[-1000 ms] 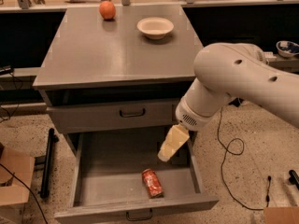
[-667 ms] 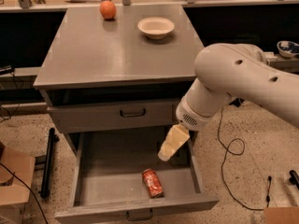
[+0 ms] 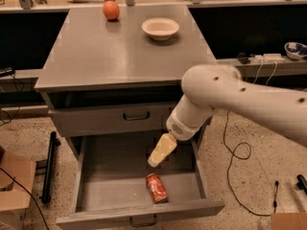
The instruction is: Pick coke can from middle drawer and place on counter
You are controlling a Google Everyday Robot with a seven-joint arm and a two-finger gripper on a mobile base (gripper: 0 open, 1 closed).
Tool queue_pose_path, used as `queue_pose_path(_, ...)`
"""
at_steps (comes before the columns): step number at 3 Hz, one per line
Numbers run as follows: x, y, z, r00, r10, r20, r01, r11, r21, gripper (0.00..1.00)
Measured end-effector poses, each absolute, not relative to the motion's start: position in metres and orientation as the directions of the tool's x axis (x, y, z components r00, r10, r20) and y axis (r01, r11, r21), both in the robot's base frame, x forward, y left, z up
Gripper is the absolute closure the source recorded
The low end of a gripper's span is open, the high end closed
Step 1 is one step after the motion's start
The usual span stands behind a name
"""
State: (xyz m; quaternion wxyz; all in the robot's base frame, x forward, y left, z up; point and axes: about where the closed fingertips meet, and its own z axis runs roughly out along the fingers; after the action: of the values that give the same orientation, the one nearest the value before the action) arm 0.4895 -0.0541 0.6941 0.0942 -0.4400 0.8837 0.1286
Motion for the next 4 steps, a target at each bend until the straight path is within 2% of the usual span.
queue_pose_path(2, 0.513, -0.005, 0.549, -0.724, -0.662, -0.195, -0.685, 0.656, 0.316, 0.00)
queue_pose_path(4, 0.495, 0.014, 0.439, -0.804, -0.590, -0.070, -0.560, 0.713, 0.422, 0.00)
